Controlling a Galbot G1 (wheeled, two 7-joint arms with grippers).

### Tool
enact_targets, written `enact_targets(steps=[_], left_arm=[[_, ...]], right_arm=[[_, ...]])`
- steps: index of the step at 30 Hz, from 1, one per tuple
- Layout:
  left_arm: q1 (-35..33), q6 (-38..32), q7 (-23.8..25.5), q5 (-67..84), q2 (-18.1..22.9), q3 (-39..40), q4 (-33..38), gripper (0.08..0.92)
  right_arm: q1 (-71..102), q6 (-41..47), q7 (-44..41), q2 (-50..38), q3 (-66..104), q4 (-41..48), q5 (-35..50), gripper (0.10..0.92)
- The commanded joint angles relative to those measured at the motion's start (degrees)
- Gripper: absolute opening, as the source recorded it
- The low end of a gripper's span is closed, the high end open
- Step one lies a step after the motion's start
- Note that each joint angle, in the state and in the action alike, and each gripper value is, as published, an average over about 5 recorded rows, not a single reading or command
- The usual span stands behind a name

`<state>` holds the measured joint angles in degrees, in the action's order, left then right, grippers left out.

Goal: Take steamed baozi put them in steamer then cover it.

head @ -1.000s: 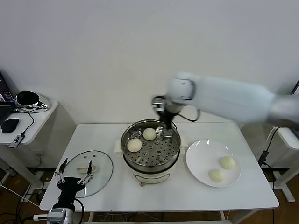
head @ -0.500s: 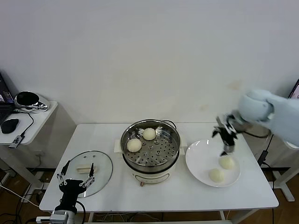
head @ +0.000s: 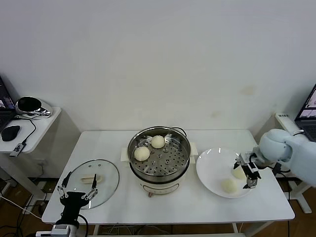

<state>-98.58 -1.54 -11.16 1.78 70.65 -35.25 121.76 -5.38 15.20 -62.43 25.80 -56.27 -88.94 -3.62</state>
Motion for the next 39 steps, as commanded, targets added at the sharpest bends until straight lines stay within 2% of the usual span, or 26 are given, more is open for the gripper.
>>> enact_targets(steps=[1, 19, 25, 32, 39], left_arm=[[-0.27, -0.01, -0.03, -0.08, 0.14, -0.25, 0.09, 0.823], [0.0, -0.14, -0.15, -0.77, 0.08, -0.17, -0.63, 0.823], [0.13, -0.15, -0.29, -0.77, 0.29, -0.05, -0.74, 0.823], [0.11, -0.21, -0.34, -0.7, 0.25, -0.04, -0.58, 0.823], [0.2, -0.2, -0.33, -0.65, -0.01, 0.04, -0.32, 0.823]], right_arm=[[11.74, -1.52, 1.27, 4.75, 8.91, 7.46, -3.63, 0.823], [13.49, -0.68, 2.63, 9.54, 10.51, 11.5, -4.1, 0.819], [12.96, -0.14, 2.16, 9.21, 10.57, 11.52, -4.86, 0.755], [10.73, -0.24, 1.34, 7.86, 10.12, 10.74, -3.74, 0.623], [0.66, -1.08, -0.5, 5.13, 6.93, 8.75, -0.2, 0.603]])
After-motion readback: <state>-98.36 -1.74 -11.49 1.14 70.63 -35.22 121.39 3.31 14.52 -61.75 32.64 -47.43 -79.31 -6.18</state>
